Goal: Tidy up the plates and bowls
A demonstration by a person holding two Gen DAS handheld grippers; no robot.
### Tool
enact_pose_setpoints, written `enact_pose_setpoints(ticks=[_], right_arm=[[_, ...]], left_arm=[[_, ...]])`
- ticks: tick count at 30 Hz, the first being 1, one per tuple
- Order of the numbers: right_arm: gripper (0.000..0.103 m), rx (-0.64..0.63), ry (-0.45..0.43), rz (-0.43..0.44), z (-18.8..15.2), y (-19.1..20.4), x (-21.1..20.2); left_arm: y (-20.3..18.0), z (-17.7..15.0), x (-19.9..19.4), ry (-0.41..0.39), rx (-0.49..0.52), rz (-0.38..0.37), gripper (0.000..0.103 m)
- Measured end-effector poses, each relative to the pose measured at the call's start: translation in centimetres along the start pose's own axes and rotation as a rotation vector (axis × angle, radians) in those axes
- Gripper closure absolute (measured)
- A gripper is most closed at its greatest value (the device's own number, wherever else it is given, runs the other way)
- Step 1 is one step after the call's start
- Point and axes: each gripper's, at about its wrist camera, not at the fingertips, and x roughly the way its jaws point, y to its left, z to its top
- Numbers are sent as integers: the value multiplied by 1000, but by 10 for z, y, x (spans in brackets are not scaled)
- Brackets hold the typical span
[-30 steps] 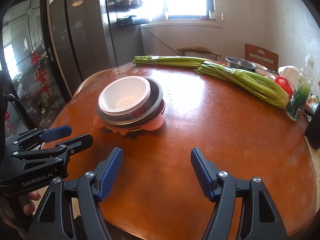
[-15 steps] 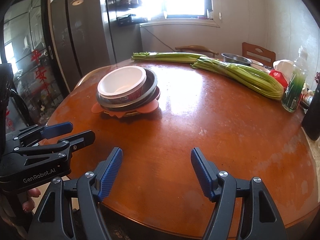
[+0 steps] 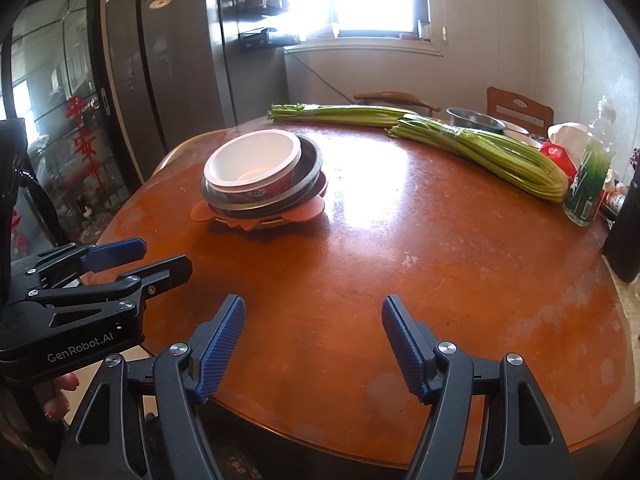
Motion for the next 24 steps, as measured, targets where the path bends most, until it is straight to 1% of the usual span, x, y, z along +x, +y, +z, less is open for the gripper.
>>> enact_pose_setpoints(ticks=[3,24], right_arm=[[30,-2,1,9,-2,1,0],[30,42,5,14,-12,-10,-2]], left_arm=[[1,-2,-2,-2,-1,-9,44],[-2,-6,-4,10,9,23,44]])
